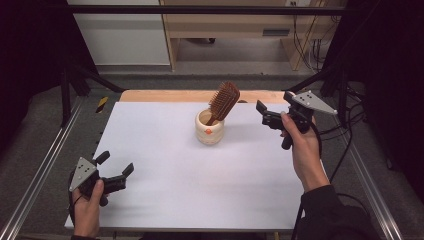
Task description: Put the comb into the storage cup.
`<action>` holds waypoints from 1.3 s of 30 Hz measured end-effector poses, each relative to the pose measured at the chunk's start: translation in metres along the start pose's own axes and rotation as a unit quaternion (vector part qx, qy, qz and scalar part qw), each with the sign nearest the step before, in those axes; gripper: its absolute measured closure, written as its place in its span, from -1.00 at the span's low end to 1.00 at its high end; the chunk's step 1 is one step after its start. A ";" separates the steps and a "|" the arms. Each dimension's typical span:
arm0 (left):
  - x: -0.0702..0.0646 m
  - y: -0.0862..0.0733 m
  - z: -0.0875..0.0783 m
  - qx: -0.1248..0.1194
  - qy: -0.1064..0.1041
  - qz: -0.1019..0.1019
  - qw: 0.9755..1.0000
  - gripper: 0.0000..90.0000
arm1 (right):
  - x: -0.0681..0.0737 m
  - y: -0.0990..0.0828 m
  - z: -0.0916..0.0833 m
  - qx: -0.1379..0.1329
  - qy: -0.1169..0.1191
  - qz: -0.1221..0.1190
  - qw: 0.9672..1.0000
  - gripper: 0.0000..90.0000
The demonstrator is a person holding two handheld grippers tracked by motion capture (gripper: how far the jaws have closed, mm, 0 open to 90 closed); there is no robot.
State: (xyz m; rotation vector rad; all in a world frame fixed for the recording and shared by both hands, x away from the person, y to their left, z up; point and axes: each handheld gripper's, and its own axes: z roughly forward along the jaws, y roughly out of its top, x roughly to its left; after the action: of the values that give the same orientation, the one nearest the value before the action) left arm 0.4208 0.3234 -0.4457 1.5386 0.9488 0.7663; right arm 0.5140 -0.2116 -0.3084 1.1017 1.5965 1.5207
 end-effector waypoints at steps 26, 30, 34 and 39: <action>0.002 0.000 -0.007 -0.006 0.009 -0.004 1.000 -0.96 | -0.025 -0.023 -0.040 -0.005 -0.010 -0.006 1.000 -0.94; 0.003 0.001 -0.009 -0.011 0.011 -0.005 1.000 -0.96 | -0.027 -0.027 -0.047 -0.007 -0.012 -0.006 1.000 -0.94; 0.005 0.000 -0.010 -0.011 0.014 -0.007 1.000 -0.96 | -0.031 -0.033 -0.056 -0.006 -0.016 -0.006 1.000 -0.94; 0.006 0.001 -0.012 -0.016 0.014 -0.010 1.000 -0.96 | -0.034 -0.040 -0.068 -0.009 -0.020 -0.005 1.000 -0.94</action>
State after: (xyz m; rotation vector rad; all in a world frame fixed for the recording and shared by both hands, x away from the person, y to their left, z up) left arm 0.4135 0.3337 -0.4429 1.4909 0.9662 0.7861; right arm 0.4627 -0.2703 -0.3438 1.1063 1.5576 1.4950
